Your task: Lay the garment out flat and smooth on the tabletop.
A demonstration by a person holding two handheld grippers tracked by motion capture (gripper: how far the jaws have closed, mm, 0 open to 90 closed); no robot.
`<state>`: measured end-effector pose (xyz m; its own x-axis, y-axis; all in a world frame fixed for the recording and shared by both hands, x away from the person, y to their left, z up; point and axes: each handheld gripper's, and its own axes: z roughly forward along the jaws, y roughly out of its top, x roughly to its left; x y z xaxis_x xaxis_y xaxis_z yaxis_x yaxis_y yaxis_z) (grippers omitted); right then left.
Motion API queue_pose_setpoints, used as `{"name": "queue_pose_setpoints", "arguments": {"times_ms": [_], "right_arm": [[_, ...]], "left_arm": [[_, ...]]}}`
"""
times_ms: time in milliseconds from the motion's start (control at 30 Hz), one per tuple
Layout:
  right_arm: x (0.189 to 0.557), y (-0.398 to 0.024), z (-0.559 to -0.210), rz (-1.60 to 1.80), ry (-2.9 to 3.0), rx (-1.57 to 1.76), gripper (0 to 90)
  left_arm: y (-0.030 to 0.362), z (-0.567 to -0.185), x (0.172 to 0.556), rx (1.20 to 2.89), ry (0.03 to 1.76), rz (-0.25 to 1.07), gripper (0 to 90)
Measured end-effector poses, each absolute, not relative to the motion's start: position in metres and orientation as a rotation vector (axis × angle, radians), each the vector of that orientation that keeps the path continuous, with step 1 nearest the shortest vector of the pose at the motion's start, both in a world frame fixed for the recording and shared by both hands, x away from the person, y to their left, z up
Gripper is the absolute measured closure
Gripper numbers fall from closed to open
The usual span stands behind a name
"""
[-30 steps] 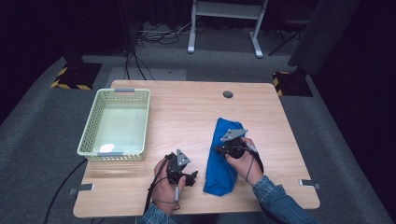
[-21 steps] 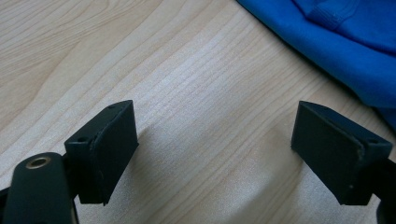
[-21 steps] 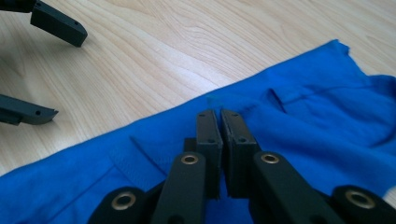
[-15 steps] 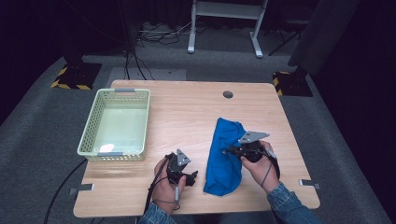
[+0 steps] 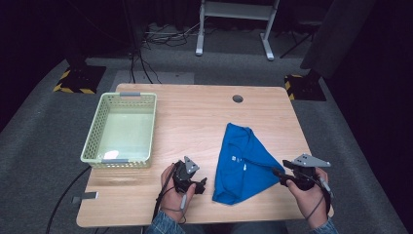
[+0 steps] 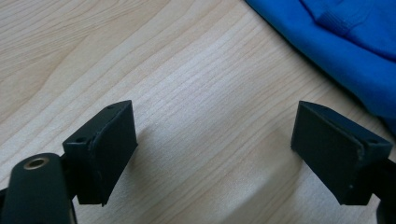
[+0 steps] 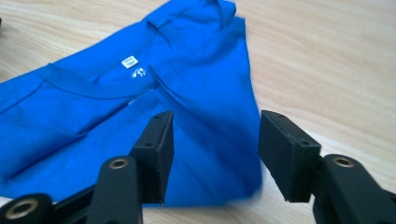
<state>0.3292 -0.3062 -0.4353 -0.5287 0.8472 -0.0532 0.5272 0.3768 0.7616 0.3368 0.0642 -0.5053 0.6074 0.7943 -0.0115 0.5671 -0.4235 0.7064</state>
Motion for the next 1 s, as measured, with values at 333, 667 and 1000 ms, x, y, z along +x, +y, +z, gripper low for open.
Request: {"name": "queue_pose_setpoints", "arguments": {"times_ms": [333, 667, 1000], "right_arm": [[0.347, -0.288, -0.444, 0.981, 2.284, 1.128, 46.8], [0.363, -0.260, -0.455, 0.973, 2.406, 1.046, 49.0], [0.376, -0.241, -0.471, 0.961, 2.477, 1.025, 47.5]], "left_arm": [[0.053, -0.496, 0.331, 2.184, 1.061, 0.469, 16.5], [0.054, -0.491, 0.329, 2.194, 1.049, 0.469, 18.7], [0.058, -0.488, 0.328, 2.189, 1.049, 0.466, 19.2]]}}
